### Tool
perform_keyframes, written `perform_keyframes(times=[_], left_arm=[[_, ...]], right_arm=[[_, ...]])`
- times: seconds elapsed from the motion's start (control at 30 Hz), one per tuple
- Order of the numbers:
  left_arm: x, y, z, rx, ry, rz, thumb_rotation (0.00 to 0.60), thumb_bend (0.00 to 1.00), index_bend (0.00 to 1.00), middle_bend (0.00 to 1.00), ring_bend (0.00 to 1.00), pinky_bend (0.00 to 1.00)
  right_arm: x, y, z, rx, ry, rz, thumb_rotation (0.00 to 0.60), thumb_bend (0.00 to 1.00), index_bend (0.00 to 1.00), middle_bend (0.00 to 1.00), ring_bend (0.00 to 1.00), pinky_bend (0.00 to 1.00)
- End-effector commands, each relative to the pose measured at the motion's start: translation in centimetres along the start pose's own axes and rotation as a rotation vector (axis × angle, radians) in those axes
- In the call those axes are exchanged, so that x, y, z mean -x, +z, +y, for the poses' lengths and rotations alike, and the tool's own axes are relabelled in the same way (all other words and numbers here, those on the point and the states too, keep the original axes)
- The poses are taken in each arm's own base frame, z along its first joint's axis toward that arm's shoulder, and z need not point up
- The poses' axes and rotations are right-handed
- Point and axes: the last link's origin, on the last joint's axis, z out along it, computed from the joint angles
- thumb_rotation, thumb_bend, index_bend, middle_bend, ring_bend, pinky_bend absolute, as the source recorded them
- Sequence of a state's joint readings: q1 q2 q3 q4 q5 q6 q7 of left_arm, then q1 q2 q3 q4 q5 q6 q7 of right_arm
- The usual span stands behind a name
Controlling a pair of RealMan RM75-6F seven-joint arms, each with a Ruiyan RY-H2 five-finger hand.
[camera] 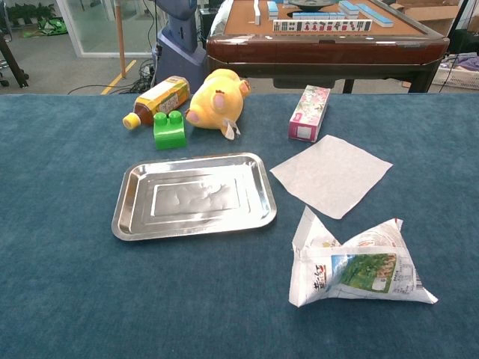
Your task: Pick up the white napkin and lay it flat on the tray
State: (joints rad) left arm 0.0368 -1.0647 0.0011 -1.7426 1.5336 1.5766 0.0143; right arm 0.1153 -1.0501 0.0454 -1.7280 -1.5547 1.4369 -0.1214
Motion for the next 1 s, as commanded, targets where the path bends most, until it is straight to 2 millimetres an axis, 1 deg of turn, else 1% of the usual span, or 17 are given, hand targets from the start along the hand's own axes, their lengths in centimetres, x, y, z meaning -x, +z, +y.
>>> perform_keyframes(times=[0.03,0.27,0.37,0.53,0.67,0.8,0.87,1.0], left_arm=[[0.0,0.0,0.0,-0.001,0.001,-0.001,0.6,0.34,0.04,0.02,0.04,0.01],[0.1,-0.1,0.1,-0.005,0.002,0.0,0.6,0.33,0.04,0.02,0.04,0.01],[0.1,-0.2,0.0,-0.008,0.001,0.003,0.6,0.33,0.04,0.02,0.04,0.01],[0.2,-0.5,-0.1,-0.016,-0.001,0.002,0.6,0.33,0.04,0.02,0.04,0.01],[0.0,-0.6,-0.3,-0.024,-0.003,0.016,0.6,0.33,0.04,0.02,0.04,0.01],[-0.2,-0.7,-0.5,-0.03,-0.001,0.02,0.6,0.34,0.04,0.02,0.04,0.01],[-0.2,-0.7,-0.7,-0.035,-0.001,0.021,0.6,0.33,0.04,0.02,0.04,0.01],[-0.3,-0.8,-0.9,-0.043,0.0,0.026,0.6,0.34,0.04,0.02,0.04,0.01]], right_arm=[[0.2,0.3,-0.1,-0.004,0.002,0.007,0.6,0.24,0.21,0.24,0.17,0.32],[1.1,1.8,-1.2,-0.059,-0.005,-0.019,0.6,0.24,0.21,0.24,0.17,0.32],[1.8,2.8,-1.9,-0.092,-0.003,-0.048,0.6,0.24,0.21,0.24,0.17,0.32],[2.8,5.2,-3.5,-0.169,-0.02,-0.087,0.6,0.24,0.22,0.25,0.17,0.32],[3.6,7.3,-4.9,-0.222,-0.033,-0.104,0.6,0.29,0.26,0.26,0.17,0.32],[4.4,9.1,-6.0,-0.261,-0.046,-0.125,0.6,0.3,0.33,0.27,0.17,0.32],[4.8,10.0,-6.6,-0.279,-0.056,-0.141,0.6,0.3,0.35,0.27,0.17,0.32],[5.6,11.5,-7.7,-0.306,-0.076,-0.155,0.6,0.3,0.35,0.27,0.17,0.32]])
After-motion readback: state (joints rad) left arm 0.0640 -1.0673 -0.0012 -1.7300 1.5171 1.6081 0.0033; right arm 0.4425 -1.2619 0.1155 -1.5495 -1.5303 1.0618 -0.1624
